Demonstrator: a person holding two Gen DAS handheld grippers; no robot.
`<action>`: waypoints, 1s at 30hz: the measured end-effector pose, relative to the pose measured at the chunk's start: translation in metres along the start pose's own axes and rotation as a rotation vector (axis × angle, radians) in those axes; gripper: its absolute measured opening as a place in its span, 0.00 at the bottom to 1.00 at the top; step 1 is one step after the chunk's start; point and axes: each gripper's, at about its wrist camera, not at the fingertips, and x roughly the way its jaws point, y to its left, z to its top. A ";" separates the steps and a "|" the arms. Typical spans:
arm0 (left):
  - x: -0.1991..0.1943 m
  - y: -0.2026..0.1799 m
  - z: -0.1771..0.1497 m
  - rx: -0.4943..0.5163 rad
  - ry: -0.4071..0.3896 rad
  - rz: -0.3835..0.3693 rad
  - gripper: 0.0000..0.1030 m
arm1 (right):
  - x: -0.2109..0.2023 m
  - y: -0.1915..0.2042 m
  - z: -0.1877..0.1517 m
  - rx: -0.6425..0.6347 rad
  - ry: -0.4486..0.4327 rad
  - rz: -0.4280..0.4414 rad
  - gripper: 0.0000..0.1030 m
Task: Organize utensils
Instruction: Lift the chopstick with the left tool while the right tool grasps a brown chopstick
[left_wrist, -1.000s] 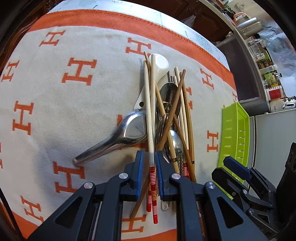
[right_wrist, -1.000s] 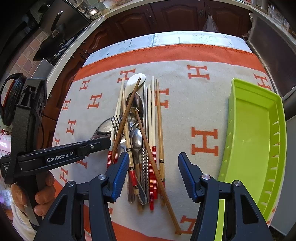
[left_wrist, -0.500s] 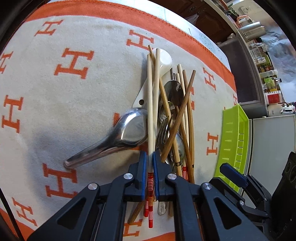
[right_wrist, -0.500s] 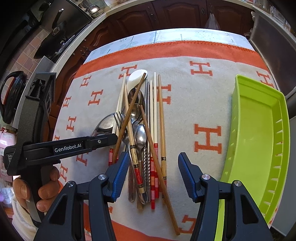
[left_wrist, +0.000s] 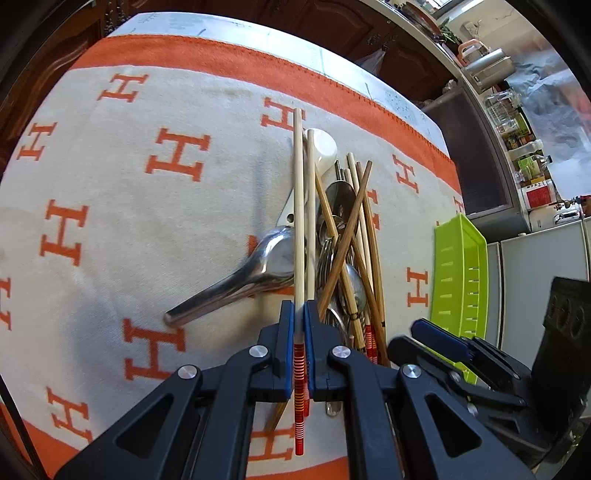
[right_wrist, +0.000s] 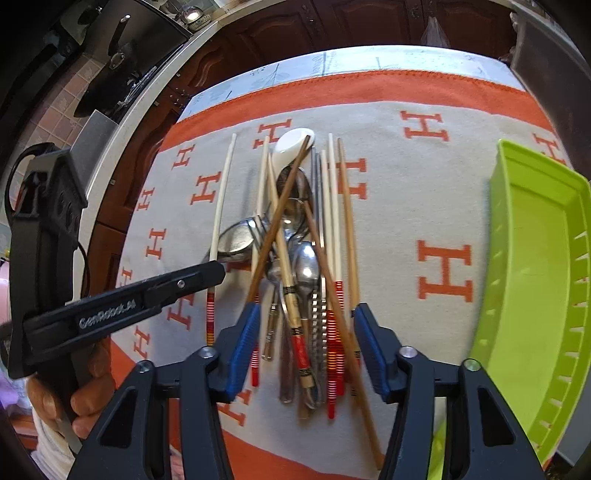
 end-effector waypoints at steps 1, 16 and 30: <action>-0.004 0.002 -0.002 0.000 -0.004 -0.001 0.03 | 0.002 0.002 0.000 0.002 0.007 0.007 0.42; -0.052 0.026 -0.029 0.004 -0.103 0.012 0.03 | 0.052 0.031 0.030 0.114 0.065 0.045 0.27; -0.056 0.035 -0.038 0.002 -0.110 -0.020 0.03 | 0.072 0.036 0.031 0.130 0.055 0.004 0.07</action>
